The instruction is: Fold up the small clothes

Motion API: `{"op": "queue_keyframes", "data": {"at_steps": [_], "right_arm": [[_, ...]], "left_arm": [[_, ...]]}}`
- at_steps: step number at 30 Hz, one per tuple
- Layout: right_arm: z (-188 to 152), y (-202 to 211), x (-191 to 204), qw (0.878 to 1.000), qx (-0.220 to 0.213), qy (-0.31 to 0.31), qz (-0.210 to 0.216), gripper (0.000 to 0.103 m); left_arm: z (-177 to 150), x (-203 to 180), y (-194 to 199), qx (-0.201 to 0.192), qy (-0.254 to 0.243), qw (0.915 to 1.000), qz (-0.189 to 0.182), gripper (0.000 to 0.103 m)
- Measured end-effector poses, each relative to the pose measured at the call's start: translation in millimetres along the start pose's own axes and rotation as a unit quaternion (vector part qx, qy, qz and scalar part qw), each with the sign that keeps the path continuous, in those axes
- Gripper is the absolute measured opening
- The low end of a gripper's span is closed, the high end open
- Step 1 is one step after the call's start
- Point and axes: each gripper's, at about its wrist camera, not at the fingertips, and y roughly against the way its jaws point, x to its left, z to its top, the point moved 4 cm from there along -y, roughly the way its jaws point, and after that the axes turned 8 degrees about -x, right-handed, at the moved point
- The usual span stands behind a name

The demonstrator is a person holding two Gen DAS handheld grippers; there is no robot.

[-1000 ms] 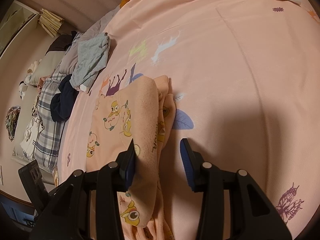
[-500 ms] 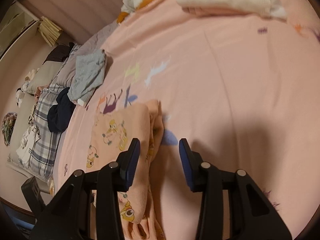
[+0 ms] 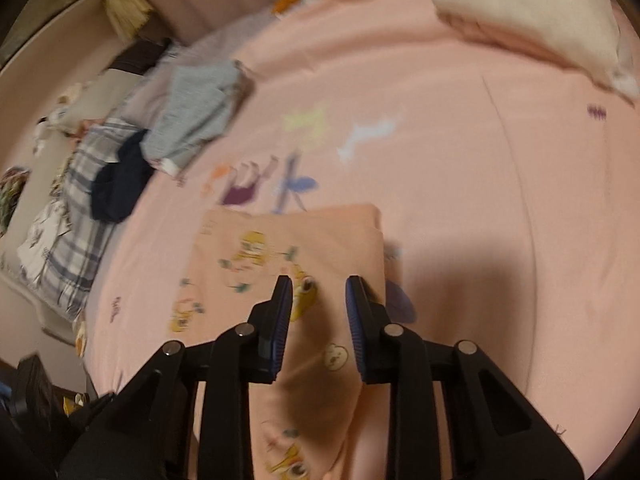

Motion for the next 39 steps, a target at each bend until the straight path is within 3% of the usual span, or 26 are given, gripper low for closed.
{"op": "queue_keyframes", "data": {"at_steps": [6,8,13,19,26,34,39], "right_arm": [[0.5,-6.7,-18.2,0.999,0.007,-0.020,-0.031,0.024],[1.8,-4.7,-23.9,0.999,0.005,-0.028,-0.039,0.031],[6.9,22.0,-18.8,0.998,-0.035,0.005,-0.049,0.031],[-6.7,63.4,18.4,0.995,-0.062,0.071,0.031,0.031],[-55.6,58.0,61.0,0.985,-0.008,0.144,0.094,0.031],[-89.0,31.7,55.3,0.982,0.040,0.171,0.068,0.028],[-100.2,30.8,50.7,0.980,0.054,0.180,0.060,0.027]], "left_arm": [[-5.3,-0.7,-0.1,0.001,-0.015,0.9999,0.006,0.044],[-7.1,1.5,2.4,0.000,-0.013,0.9999,0.004,0.044],[3.9,14.6,15.1,-0.011,0.023,0.9997,-0.001,0.044],[44.4,22.2,23.8,-0.058,0.039,0.9976,-0.004,0.044],[77.7,24.1,-13.5,-0.054,0.037,0.9979,-0.004,0.044],[76.6,27.2,-48.4,-0.013,0.041,0.9990,-0.007,0.044],[75.8,34.6,-55.8,0.001,0.071,0.9972,-0.023,0.044]]}}
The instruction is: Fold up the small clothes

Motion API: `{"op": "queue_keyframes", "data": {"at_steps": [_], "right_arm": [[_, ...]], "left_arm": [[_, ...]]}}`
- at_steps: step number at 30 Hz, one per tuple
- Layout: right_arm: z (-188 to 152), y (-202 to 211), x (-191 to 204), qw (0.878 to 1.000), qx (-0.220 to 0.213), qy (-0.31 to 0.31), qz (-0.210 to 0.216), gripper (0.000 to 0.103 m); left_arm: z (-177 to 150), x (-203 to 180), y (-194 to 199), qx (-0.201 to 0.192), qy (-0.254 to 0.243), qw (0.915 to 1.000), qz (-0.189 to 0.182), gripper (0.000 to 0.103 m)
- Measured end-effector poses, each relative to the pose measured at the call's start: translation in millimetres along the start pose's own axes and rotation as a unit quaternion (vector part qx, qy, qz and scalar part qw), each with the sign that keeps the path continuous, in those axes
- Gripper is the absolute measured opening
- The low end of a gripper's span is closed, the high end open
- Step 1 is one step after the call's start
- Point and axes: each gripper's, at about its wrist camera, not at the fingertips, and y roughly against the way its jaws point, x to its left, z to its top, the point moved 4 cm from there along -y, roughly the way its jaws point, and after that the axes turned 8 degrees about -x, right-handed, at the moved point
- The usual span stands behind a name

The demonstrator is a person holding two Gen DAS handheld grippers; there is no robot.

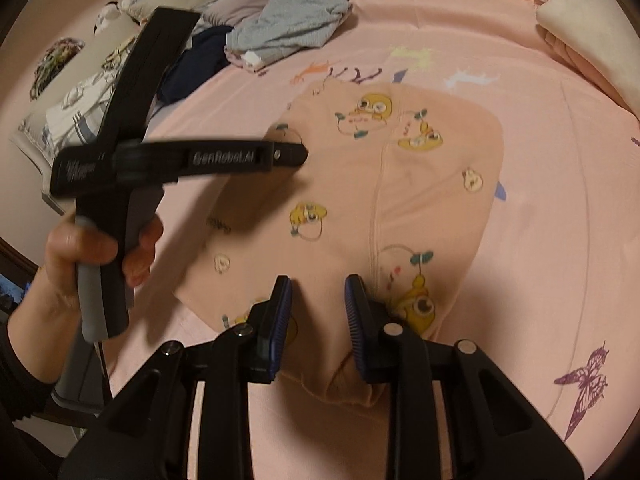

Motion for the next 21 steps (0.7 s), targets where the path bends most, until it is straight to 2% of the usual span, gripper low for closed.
{"op": "queue_keyframes", "data": {"at_steps": [7,8,14,21], "right_arm": [[-15.1,14.5,1.2,1.000,0.002,-0.010,0.001,0.027],[-14.6,19.2,1.6,1.000,-0.002,-0.013,0.004,0.030],[2.9,46.3,-2.3,0.997,-0.069,-0.032,0.003,0.031],[3.5,29.7,-9.9,0.997,-0.057,-0.046,-0.016,0.031]], "left_arm": [[-8.3,-5.0,27.1,-0.025,-0.004,0.9997,0.006,0.044],[-11.5,-5.9,33.7,-0.031,-0.005,0.9995,0.005,0.044],[-32.3,-13.5,68.1,-0.063,-0.013,0.9979,0.001,0.044],[-55.4,-22.6,74.6,-0.067,-0.039,0.9969,0.016,0.044]]}}
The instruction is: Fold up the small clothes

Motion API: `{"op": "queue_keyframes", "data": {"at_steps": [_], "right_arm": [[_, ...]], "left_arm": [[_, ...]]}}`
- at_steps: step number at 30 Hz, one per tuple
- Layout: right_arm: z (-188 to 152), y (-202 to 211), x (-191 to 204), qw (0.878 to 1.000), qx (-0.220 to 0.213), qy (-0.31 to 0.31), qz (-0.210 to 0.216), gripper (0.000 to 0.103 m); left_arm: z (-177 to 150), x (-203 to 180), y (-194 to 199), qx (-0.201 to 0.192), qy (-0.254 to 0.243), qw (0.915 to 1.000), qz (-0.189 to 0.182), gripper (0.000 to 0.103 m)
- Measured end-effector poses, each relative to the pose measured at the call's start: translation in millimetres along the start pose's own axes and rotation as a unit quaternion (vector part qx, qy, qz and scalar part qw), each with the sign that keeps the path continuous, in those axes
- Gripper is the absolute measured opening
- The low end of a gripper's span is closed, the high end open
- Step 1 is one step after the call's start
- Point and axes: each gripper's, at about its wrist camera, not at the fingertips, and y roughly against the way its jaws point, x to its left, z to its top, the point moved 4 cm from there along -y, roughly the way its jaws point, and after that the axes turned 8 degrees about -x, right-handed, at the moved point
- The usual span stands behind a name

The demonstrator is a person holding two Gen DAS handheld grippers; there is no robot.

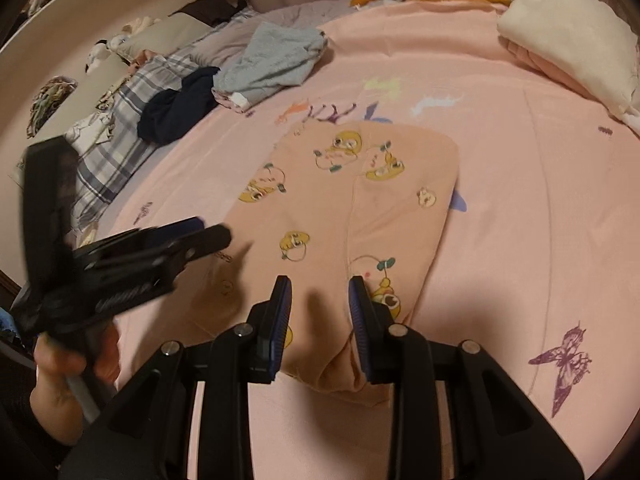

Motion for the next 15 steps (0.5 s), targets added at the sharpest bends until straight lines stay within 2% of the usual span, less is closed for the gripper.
{"op": "queue_keyframes", "data": {"at_steps": [6,15], "right_arm": [[-17.2,-12.0,-1.7,0.999,0.027,0.000,-0.021,0.026],[-30.3,-1.7,-1.2,0.999,0.045,0.002,-0.030,0.028]], "left_arm": [[-18.7,0.9,-12.5,0.031,-0.005,0.9995,0.011,0.044],[-29.2,1.2,-0.9,0.037,-0.006,0.9990,0.023,0.044]]}}
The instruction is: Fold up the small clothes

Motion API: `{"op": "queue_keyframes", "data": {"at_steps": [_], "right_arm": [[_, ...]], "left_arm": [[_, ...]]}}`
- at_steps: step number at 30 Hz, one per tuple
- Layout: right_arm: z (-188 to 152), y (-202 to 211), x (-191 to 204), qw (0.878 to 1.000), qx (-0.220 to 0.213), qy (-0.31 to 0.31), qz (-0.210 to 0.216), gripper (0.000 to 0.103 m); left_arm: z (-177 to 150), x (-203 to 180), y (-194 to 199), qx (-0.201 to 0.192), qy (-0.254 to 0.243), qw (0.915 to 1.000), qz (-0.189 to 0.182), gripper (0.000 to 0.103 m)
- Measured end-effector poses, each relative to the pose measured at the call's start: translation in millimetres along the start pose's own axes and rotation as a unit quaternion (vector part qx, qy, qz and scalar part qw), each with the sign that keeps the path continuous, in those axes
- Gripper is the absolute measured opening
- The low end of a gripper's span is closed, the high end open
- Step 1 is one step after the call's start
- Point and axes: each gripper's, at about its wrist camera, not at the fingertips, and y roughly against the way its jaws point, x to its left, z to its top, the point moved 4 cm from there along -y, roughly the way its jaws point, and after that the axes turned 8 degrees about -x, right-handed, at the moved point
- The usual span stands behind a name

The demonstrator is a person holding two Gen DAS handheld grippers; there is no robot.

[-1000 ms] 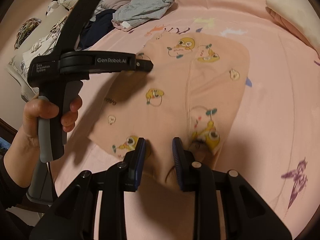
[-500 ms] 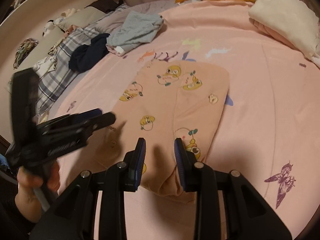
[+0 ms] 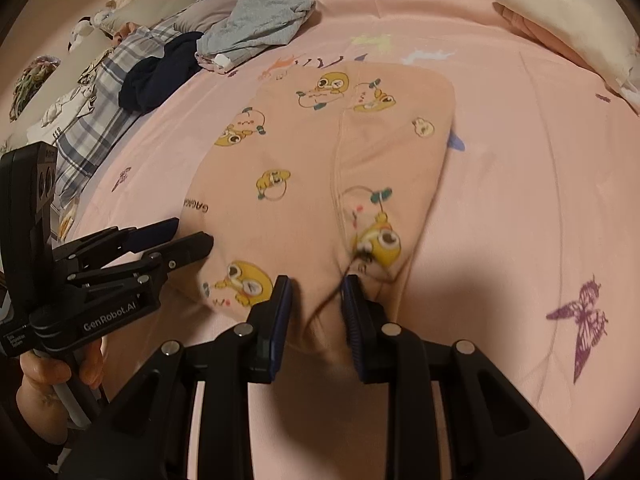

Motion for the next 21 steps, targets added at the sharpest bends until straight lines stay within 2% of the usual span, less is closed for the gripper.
{"op": "queue_keyframes", "data": {"at_steps": [1,3,4,5,7,13,16,21], "right_arm": [[0.4,5.4,1.7,1.000,-0.003,0.002,-0.004,0.029],[3.0,16.5,5.6,1.000,-0.011,0.007,-0.012,0.039],[4.9,23.0,7.4,1.000,-0.017,0.009,-0.017,0.052],[7.8,30.3,8.9,0.999,-0.024,0.010,-0.025,0.063],[14.3,44.6,11.2,0.998,-0.039,0.011,-0.041,0.072],[28.1,85.2,19.3,0.995,-0.080,0.006,-0.062,0.096],[31.8,102.1,25.1,0.993,-0.100,0.005,-0.068,0.103],[34.9,126.1,37.7,0.988,-0.124,0.019,-0.095,0.103]], "left_arm": [[-0.2,0.0,3.3,-0.001,-0.001,1.0000,0.004,0.044],[1.1,0.4,10.2,-0.002,-0.003,0.9999,0.014,0.051],[2.0,0.8,14.3,-0.004,-0.003,0.9998,0.017,0.064],[3.0,1.2,19.4,-0.008,-0.001,0.9998,0.020,0.072],[7.4,2.2,32.3,-0.020,0.004,0.9995,0.022,0.073],[19.7,2.9,67.7,-0.036,0.011,0.9987,0.035,0.088],[24.9,2.4,82.4,-0.039,0.016,0.9985,0.034,0.095],[31.0,-2.0,109.8,-0.052,0.018,0.9981,0.029,0.099]]}}
